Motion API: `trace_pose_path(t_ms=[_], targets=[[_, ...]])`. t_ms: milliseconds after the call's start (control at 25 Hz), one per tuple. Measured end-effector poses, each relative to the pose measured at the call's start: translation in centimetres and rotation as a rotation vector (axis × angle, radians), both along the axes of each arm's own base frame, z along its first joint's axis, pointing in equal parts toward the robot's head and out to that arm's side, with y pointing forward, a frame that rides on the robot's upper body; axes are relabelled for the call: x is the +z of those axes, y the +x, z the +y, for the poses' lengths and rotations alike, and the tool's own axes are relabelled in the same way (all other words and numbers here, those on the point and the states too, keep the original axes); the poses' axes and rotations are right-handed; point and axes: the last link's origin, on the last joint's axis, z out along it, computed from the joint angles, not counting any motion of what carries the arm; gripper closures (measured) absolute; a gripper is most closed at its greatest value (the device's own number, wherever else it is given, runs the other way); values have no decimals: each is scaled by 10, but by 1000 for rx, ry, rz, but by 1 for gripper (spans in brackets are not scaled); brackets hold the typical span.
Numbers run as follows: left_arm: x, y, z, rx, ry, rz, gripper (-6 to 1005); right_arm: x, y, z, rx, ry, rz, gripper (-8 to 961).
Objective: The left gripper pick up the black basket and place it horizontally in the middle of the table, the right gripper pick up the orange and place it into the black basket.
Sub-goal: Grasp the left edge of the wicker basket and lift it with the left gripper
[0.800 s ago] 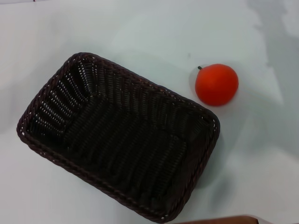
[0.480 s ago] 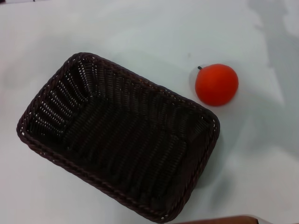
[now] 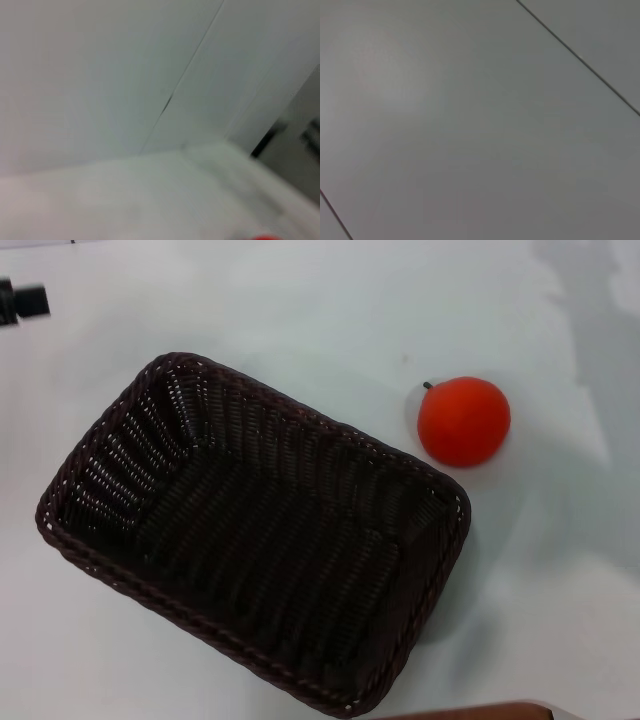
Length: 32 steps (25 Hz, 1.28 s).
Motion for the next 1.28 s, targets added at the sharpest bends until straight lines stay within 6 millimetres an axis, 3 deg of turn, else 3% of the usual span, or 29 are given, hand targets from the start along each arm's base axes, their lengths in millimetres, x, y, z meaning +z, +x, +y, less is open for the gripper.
trace_pose_path(t_ms=[240, 480, 960, 1280], targets=[[-7, 5, 5, 97, -87, 194, 250, 0, 1, 0, -6, 1, 1, 175], [-31, 19, 12, 183, -175, 367, 264, 0, 3, 2, -24, -8, 3, 175], [-61, 43, 20, 133, -262, 463, 292, -1, 6, 7, -52, -24, 6, 176], [-78, 36, 24, 156, -285, 573, 310, -2, 5, 10, -55, -29, 10, 176]])
